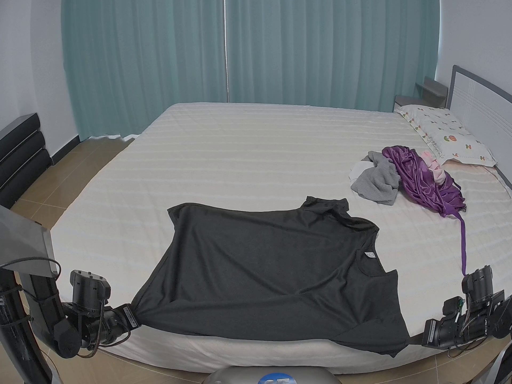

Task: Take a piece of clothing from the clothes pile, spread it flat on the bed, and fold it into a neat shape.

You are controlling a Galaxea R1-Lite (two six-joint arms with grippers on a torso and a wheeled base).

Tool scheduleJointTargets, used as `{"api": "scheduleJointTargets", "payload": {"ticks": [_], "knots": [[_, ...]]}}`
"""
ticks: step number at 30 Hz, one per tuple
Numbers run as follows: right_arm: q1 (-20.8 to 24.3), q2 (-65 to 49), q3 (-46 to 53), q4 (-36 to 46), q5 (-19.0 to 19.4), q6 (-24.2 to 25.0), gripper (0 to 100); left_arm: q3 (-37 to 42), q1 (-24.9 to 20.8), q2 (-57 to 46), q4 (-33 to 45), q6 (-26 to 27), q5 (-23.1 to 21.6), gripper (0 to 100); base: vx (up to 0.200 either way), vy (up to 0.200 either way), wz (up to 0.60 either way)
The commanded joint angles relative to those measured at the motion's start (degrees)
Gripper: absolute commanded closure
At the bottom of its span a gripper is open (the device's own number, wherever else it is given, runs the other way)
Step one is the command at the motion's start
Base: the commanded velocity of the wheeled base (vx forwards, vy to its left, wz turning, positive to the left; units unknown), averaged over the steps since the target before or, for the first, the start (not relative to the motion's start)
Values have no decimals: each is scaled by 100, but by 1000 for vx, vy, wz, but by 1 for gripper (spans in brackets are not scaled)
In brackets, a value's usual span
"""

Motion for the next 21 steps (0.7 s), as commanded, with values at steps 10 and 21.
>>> {"api": "scheduleJointTargets", "payload": {"ticks": [10, 21], "knots": [[18, 695, -303, 133, 54, -337, 0, 93, -118, 181, -56, 2, 3, 100, 0, 0, 0], [-122, 1302, -1428, 125, 115, -232, 0, 101, -127, 189, -21, 2, -5, 100, 0, 0, 0]]}}
